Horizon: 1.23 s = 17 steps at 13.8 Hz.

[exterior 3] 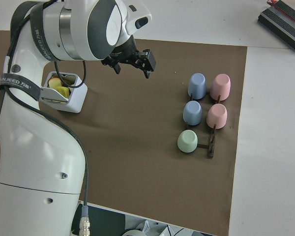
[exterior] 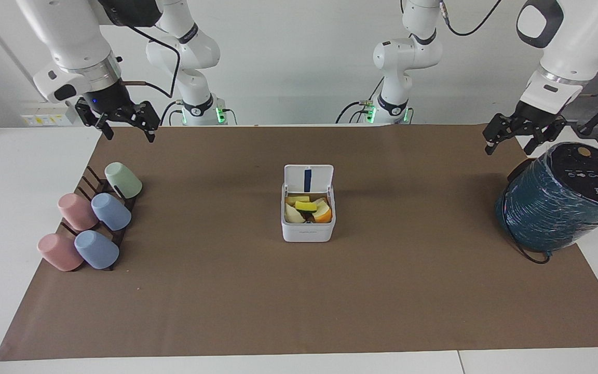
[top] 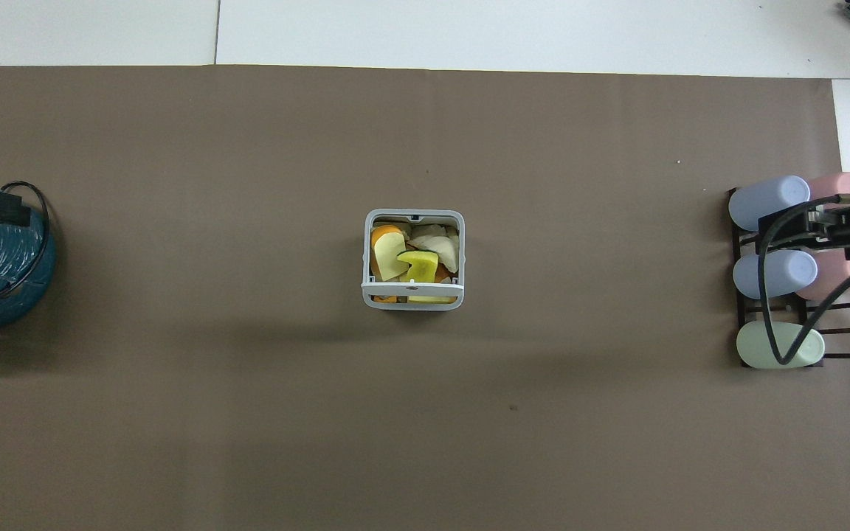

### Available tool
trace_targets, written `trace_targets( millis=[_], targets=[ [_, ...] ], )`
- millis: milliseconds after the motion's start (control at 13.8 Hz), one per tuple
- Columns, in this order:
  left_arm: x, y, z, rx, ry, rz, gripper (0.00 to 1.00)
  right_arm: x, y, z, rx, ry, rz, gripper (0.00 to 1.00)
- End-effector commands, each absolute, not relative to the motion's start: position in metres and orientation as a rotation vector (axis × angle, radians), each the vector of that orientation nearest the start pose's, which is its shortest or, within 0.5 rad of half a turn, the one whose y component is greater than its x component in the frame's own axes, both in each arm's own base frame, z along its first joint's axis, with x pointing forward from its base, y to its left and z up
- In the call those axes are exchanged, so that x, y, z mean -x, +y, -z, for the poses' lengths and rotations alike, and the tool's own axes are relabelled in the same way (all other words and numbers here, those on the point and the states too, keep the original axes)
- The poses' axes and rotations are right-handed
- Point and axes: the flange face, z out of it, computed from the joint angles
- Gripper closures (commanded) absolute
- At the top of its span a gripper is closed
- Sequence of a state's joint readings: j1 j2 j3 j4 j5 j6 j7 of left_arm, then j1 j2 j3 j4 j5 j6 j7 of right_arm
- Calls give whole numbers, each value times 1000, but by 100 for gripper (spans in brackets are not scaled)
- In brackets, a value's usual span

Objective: Close trash can lid

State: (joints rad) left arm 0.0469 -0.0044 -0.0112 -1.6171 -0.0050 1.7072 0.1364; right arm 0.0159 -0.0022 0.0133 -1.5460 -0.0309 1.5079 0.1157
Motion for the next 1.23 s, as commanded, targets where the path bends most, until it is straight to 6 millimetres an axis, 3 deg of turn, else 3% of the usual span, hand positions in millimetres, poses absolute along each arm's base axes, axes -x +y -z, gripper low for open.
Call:
trace_targets(
  millis=[0,290,580,797,1159],
  targets=[
    [-557,18,-619,3135,162,145,0,-544,13,-634,3163,169,-62,0],
    [-557,8,-618,3137,172,133,0,-544,13,-634,3161,169,-63,0],
    [-553,-42,-607,3130,308,159,0,-544,14,-634,3160,167,-63,0],
    [-528,-89,-573,3118,426,222,0,-544,14,-634,3160,162,-63,0],
    [-475,-215,-535,3148,441,188,0,-544,14,-634,3160,162,-63,0]
  ],
)
